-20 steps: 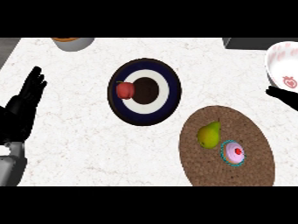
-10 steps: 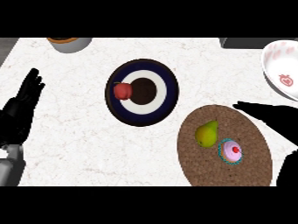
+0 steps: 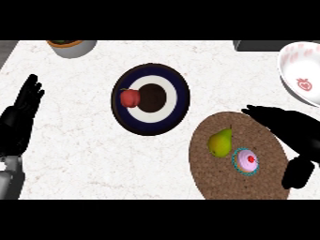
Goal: Pick the cupcake from the placemat and place it in the bowl
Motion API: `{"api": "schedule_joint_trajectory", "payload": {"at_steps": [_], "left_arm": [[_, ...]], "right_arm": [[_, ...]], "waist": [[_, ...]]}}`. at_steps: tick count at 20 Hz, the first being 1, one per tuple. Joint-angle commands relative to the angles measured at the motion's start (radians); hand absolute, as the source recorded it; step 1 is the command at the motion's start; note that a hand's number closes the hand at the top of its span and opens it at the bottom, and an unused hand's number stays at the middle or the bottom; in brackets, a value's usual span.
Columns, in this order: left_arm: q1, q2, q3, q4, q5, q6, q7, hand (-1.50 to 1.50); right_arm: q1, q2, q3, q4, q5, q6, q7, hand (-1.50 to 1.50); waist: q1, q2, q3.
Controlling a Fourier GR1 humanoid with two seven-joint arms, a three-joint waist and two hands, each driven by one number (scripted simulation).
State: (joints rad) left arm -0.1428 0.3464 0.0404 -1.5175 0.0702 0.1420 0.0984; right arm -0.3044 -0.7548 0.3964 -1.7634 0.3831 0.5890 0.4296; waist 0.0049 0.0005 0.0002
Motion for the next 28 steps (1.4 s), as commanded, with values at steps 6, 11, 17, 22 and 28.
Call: {"api": "schedule_joint_trajectory", "payload": {"at_steps": [6,11,17,22,28], "left_arm": [[-0.048,-0.021,0.035,0.039,-0.028,-0.04,0.008,0.0],[-0.069,-0.03,0.052,0.011,-0.027,-0.045,0.056,0.0],[0.103,-0.03,0.067,-0.137,-0.007,-0.106,0.04,0.0],[0.027,-0.08,0.061,-0.088,-0.081,-0.057,0.053,0.0],[0.013,-0.076,0.069,-0.086,-0.076,-0.075,0.084,0.0]], "right_arm": [[0.102,0.113,-0.013,-0.003,0.167,0.023,-0.056,-1.5],[0.078,0.153,-0.023,0.148,0.261,0.017,-0.138,-1.5],[0.181,0.227,-0.007,0.078,0.339,-0.022,-0.119,-1.5],[0.148,0.266,-0.086,0.122,0.395,0.01,-0.18,-1.5],[0.105,0.357,-0.032,0.304,0.433,0.014,-0.208,1.5]], "waist": [[-0.008,-0.001,0.0],[-0.004,0.0,0.0],[-0.001,-0.002,0.0],[-0.004,-0.001,0.0],[0.002,0.0,0.0]]}}
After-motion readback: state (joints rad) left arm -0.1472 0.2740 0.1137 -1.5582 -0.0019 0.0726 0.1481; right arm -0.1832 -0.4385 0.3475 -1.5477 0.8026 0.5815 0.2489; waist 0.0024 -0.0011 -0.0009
